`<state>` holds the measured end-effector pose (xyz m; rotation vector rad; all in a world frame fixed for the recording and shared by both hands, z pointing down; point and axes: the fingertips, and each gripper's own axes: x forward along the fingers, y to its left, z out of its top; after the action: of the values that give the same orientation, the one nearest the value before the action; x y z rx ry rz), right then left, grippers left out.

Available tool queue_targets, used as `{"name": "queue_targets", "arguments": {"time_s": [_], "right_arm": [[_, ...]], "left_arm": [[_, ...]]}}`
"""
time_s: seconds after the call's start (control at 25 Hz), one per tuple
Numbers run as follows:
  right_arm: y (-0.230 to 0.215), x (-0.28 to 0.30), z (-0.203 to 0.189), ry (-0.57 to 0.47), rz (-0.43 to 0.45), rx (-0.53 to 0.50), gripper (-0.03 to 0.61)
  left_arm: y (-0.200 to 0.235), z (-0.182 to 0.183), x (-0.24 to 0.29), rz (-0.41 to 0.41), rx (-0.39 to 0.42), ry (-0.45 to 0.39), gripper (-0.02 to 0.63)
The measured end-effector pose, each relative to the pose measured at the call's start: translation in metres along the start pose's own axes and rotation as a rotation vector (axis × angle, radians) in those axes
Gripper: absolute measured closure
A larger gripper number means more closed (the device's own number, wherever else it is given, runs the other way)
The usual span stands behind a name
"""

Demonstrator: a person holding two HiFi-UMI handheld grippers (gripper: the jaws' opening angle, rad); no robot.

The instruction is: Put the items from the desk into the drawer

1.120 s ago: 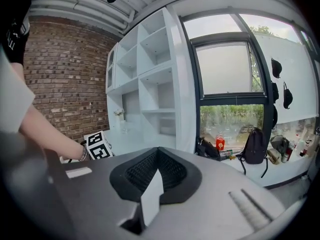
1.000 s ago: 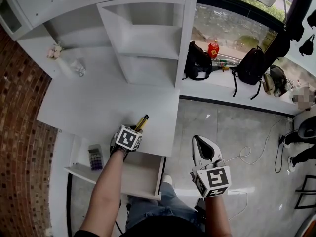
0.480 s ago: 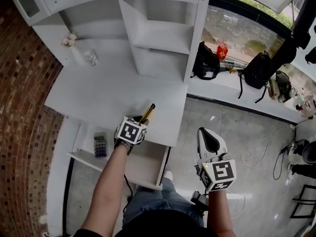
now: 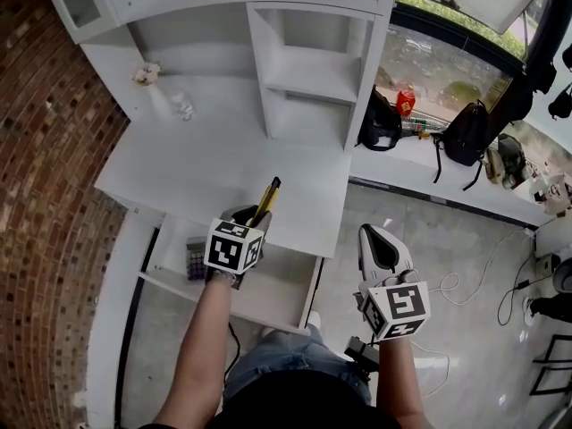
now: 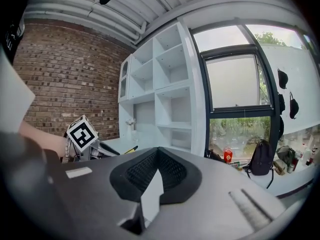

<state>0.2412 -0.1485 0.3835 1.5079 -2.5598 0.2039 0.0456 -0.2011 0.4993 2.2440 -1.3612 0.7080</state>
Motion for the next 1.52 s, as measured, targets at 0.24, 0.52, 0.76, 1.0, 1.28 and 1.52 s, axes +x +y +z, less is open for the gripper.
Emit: {"name": "queue_targets", "arguments": {"time_s": [0.24,0.52,0.76,1.0,1.28,1.52], "right_arm": [[0.029,-0.006,0.012,-0.020,-0.015,-0.016,0.569],[0.056,-0.008,-0.001,0.018,-0.040,-0.023,0.569],[0.073,-0.007,-0.021,0.076,-0.040,-0.027,0.569],[0.086,-0.003,-0.046,0.133,-0.037,0.004,0.569],[0.102,0.003,-0.075,0.209,-0.015,0.013,0.569],[0.104,0.006,-0.087,0.246,-0.012,0.020,0.569]], "left_arm": [[0.013,0.015,-0.055,0.034,-0.009,-0.138,0.499],[0.016,-0.011,-0.078,-0.022,0.029,-0.180,0.499],[0.011,-0.065,-0.061,-0.082,0.035,-0.082,0.497],[0.003,-0.119,-0.042,-0.152,0.004,0.028,0.498],[-0.008,-0.182,-0.014,-0.221,-0.026,0.207,0.497],[-0.018,-0.224,0.014,-0.242,-0.001,0.388,0.497]]}}
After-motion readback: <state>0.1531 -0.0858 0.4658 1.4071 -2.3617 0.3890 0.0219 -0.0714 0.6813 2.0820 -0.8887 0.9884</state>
